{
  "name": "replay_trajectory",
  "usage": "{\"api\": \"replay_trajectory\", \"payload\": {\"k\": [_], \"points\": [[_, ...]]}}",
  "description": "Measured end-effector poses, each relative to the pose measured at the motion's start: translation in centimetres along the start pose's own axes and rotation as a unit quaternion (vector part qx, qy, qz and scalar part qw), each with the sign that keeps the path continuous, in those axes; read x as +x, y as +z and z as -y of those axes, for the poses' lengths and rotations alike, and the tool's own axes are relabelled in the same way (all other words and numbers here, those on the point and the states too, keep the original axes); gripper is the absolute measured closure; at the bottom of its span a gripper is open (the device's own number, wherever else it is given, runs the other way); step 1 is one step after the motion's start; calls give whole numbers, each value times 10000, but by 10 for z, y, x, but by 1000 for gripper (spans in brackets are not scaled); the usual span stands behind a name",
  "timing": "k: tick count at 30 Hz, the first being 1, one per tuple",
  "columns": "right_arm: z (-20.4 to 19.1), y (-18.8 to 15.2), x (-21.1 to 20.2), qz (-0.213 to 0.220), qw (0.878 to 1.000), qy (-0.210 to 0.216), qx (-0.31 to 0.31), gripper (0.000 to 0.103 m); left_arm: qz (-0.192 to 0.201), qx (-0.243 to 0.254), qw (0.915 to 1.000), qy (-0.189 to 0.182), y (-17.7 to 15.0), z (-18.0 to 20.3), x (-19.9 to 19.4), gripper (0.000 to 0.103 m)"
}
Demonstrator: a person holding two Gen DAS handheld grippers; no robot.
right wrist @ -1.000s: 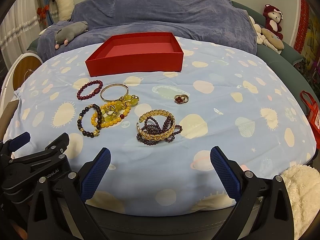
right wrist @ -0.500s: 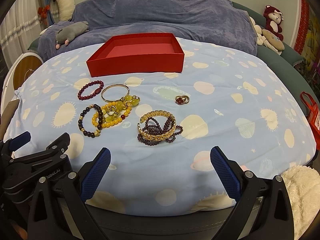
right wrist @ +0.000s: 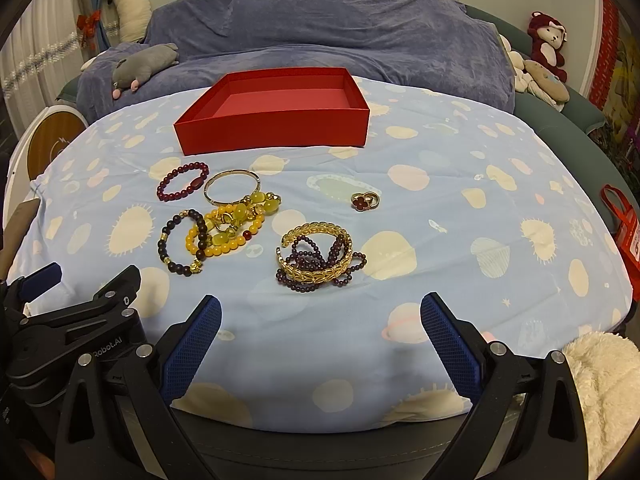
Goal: Organize jewelry
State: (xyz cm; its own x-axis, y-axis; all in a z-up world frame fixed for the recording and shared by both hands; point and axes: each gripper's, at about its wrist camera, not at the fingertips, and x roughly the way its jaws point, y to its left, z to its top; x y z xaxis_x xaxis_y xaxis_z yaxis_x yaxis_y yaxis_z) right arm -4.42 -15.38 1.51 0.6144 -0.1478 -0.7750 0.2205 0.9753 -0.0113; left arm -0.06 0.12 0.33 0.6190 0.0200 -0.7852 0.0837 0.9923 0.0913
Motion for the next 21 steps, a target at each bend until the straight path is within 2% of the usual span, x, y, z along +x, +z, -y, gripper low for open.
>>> {"api": "replay_trajectory", "payload": {"k": [21], "points": [[-1,0,0,13,10000,-4,-3,7,-11,-39,10000,47,2,-1,0,7]]}}
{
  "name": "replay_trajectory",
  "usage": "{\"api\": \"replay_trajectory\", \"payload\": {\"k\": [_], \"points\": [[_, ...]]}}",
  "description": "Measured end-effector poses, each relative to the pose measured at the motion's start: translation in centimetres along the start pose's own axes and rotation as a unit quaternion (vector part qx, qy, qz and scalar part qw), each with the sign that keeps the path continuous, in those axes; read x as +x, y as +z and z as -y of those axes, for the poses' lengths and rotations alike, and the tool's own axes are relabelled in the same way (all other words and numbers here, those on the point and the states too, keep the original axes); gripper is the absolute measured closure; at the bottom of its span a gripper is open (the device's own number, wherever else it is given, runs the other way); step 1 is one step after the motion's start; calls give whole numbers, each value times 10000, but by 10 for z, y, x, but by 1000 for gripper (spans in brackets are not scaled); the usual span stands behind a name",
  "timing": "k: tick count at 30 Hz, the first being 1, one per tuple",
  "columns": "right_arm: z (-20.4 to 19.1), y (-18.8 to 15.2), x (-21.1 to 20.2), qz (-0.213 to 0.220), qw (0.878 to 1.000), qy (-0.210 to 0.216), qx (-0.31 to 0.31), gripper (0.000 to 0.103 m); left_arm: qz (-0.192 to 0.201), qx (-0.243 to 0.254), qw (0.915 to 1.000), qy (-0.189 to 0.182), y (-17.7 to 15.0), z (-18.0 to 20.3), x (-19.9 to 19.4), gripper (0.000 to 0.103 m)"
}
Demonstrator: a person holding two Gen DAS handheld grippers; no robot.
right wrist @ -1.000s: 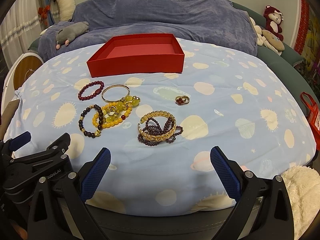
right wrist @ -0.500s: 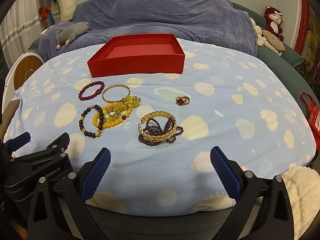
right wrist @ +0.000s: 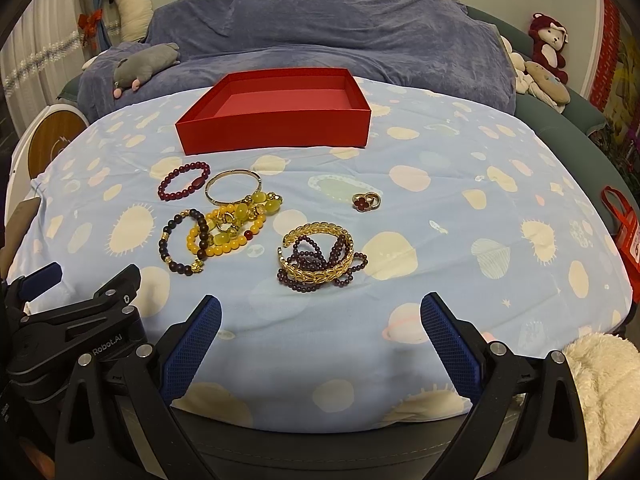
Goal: Organize jewelry
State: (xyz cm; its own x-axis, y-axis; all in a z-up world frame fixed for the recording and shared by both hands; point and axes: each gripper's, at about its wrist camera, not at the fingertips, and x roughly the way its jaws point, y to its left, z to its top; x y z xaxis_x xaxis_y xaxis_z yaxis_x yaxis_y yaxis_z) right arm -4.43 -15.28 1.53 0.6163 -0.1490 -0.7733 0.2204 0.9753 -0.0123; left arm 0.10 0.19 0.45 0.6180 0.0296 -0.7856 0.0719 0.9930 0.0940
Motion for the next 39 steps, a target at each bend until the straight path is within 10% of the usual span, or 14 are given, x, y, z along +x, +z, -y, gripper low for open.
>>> {"api": "replay_trajectory", "payload": {"k": [26,39], "points": [[0,0,0,4,10000,-6,-1,7,-12,17,10000,-80,-1,2,2,7],[20,22,3,79,9997,6,238,7,-76,-902,9958,-105,42,-43,18,7]]}}
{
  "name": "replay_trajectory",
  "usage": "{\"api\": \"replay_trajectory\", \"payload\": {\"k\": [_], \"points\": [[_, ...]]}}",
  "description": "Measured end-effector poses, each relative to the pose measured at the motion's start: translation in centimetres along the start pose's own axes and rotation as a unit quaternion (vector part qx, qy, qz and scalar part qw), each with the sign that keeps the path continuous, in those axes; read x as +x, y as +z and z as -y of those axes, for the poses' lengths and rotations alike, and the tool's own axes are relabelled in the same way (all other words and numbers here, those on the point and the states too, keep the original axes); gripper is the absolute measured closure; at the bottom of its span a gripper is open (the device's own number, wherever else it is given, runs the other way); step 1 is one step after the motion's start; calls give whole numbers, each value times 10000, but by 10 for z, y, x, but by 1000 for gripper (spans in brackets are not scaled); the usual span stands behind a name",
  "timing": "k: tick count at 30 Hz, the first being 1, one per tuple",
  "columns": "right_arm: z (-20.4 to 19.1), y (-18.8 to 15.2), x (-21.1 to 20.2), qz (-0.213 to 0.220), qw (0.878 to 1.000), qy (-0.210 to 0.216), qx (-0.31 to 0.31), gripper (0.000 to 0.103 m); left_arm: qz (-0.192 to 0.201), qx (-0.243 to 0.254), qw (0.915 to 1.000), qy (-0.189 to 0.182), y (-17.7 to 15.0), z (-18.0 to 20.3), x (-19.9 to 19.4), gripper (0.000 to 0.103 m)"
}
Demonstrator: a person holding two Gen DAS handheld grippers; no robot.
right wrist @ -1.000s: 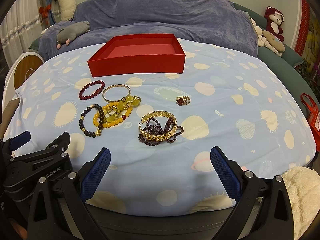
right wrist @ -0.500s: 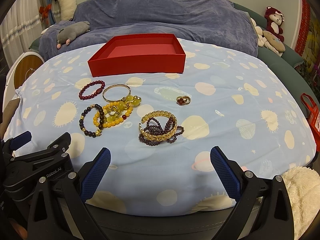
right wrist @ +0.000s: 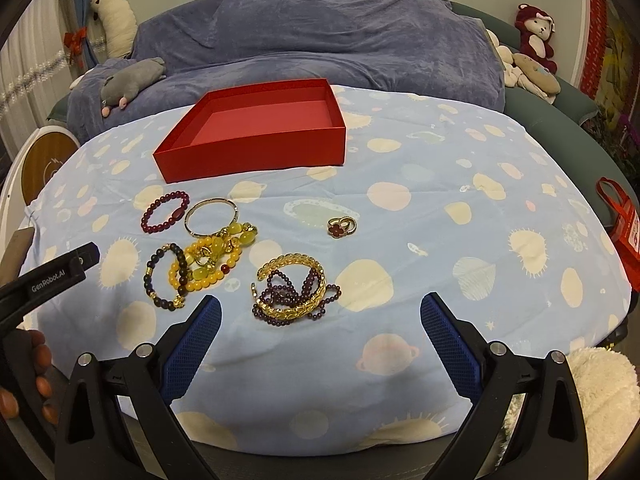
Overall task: Organize jewelry
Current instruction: 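Move left tool to black bead bracelet while right tool reaches gold cuff bracelet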
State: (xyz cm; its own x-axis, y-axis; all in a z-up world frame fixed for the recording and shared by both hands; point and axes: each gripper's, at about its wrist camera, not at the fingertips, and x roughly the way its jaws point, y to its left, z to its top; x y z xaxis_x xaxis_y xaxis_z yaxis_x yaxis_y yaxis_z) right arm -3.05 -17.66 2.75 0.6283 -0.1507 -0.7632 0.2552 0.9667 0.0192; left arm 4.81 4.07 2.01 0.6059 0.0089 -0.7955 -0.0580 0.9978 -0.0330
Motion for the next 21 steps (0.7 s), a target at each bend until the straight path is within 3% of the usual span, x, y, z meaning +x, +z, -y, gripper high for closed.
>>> {"api": "replay_trajectory", "payload": {"k": [11,21], "points": [[3,15,29,-326,9993,190,58,11,-28,551,9984,-89,-6,24,2,7],[-22,14,62,-657,9960,197,-576,32,-183,524,9983,-160,-10,19,5,7]]}}
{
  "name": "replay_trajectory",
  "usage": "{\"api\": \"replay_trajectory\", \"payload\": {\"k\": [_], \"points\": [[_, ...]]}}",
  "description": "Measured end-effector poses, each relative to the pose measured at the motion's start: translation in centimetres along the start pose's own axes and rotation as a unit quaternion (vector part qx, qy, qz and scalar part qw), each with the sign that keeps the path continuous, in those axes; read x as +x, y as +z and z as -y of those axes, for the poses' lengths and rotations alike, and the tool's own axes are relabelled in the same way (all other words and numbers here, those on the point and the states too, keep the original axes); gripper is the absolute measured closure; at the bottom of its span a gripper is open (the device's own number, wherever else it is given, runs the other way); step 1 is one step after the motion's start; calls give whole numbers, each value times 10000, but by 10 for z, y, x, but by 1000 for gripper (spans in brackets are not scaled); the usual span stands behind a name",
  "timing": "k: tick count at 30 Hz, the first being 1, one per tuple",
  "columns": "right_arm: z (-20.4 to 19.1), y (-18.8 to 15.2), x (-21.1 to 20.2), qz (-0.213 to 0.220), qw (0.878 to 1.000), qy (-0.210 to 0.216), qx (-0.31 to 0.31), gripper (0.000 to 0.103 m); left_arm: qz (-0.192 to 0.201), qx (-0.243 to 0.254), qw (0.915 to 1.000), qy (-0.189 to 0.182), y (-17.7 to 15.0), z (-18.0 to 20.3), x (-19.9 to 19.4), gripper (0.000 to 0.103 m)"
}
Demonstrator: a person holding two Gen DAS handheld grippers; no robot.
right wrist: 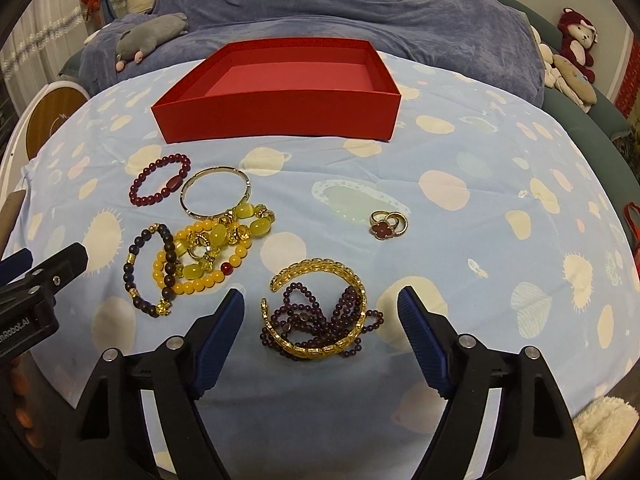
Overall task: Organize jewelry
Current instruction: 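Move left tool to black bead bracelet while right tool reaches gold cuff bracelet, then close left tool on black bead bracelet while right tool grips gold cuff bracelet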
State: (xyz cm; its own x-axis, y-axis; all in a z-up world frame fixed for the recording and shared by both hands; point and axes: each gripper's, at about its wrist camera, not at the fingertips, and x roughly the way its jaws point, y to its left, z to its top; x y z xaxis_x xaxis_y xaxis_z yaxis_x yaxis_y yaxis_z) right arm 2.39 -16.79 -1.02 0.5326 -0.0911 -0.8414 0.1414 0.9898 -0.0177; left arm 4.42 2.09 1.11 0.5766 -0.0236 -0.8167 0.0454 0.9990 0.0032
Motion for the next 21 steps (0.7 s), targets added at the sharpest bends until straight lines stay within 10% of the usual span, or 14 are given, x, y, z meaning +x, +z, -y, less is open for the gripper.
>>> {"api": "replay_trajectory", "payload": {"k": [3,14,21], "points": [[0,1,8,-125,9999,54,1,48,-76,-9,9999,-87,-2,0,1,7],[16,9,-13,218,9987,249,377,49,-223,288,9990,-263,-5,26,12,8],[33,12,-30,324,9973,257,606,49,-460,337,9979,-315,-2,35,35,37]]}}
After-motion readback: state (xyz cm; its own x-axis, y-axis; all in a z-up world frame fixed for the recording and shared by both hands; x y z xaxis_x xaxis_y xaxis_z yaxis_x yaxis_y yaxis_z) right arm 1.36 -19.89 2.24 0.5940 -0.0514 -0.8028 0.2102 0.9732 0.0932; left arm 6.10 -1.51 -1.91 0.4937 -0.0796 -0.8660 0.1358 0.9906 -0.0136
